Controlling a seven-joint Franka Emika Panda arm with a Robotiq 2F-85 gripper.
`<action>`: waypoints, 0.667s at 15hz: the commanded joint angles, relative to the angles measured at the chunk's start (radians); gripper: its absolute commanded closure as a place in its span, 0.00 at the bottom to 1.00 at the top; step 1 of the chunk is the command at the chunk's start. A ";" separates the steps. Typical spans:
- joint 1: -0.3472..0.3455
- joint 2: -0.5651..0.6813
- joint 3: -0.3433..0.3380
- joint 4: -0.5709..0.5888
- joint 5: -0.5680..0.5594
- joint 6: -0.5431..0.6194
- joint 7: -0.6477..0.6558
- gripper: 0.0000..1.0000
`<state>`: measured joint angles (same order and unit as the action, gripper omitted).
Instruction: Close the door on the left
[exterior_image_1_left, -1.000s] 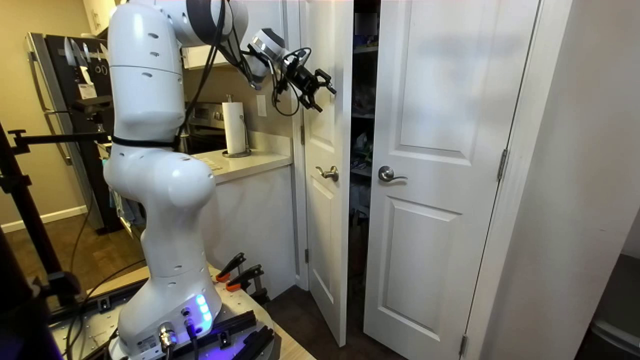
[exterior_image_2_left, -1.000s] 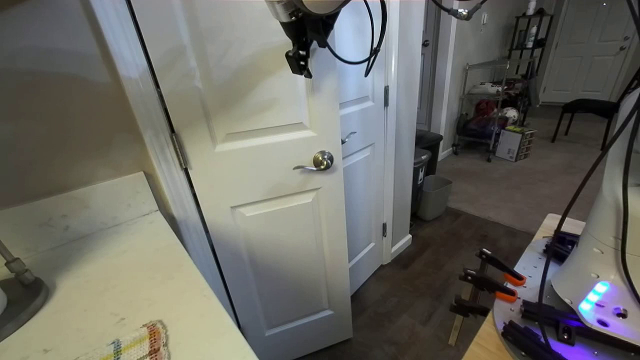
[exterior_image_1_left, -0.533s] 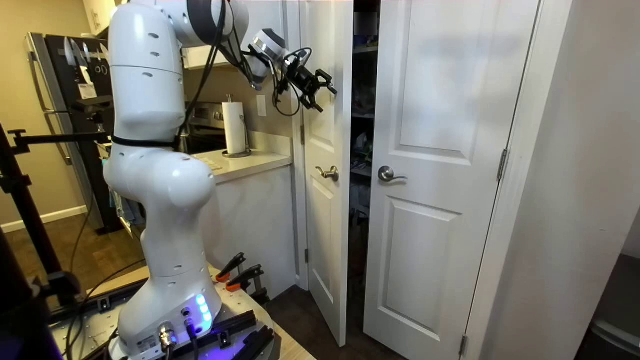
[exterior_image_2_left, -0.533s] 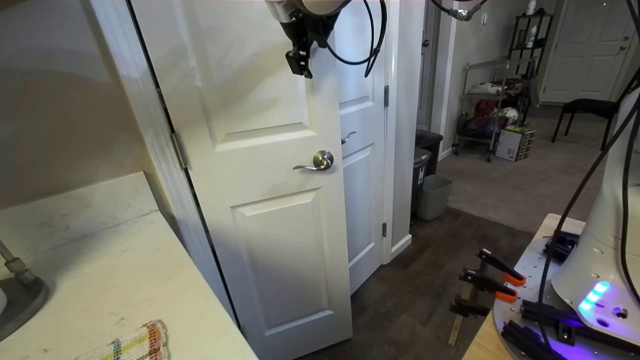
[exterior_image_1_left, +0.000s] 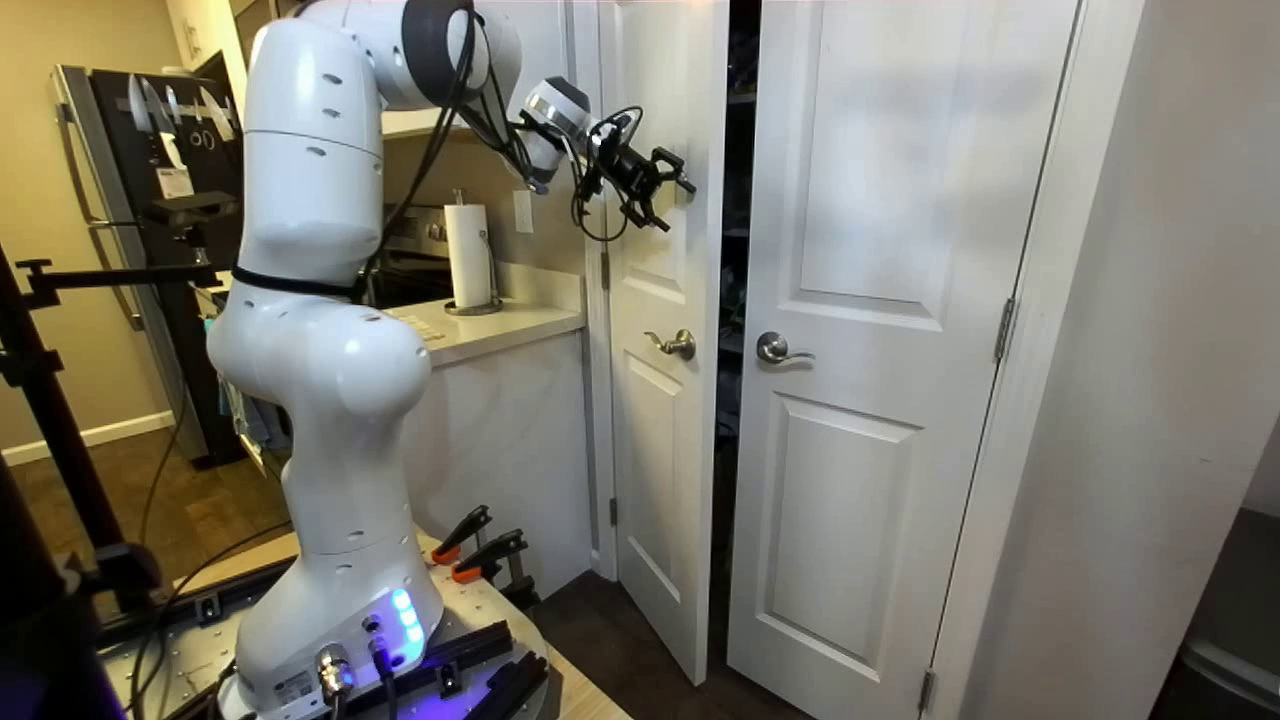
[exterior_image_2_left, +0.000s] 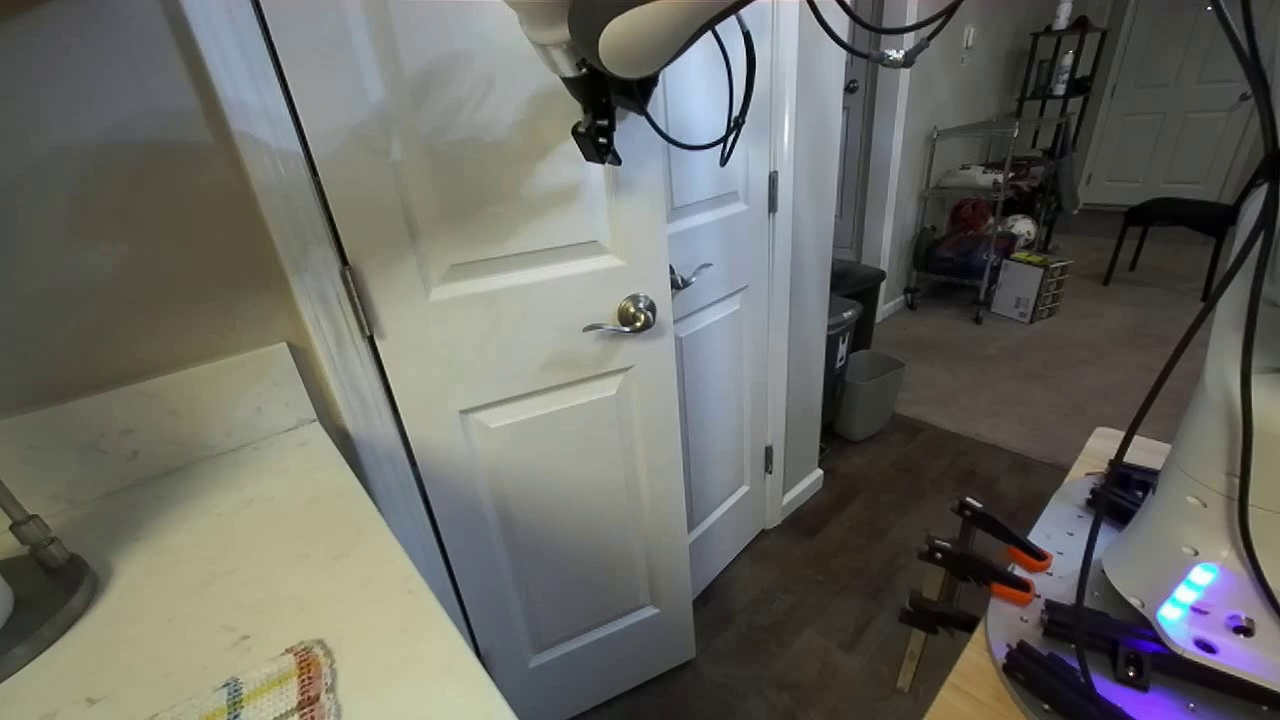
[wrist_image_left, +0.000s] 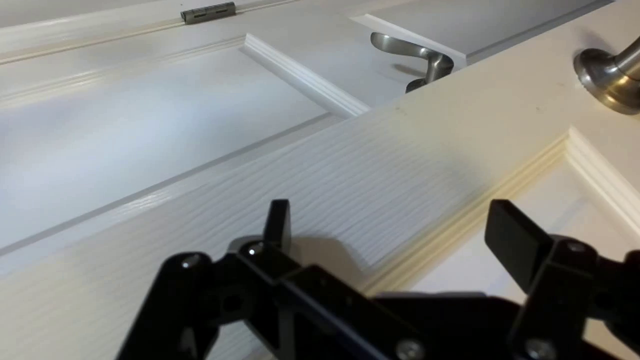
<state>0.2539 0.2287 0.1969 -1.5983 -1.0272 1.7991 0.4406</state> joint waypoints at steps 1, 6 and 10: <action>-0.006 0.046 -0.028 0.038 -0.031 0.051 -0.024 0.00; -0.009 0.112 -0.068 0.105 -0.076 0.106 -0.043 0.00; -0.012 0.193 -0.095 0.207 -0.132 0.161 -0.069 0.00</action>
<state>0.2518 0.3539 0.1195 -1.4856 -1.1145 1.9118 0.4314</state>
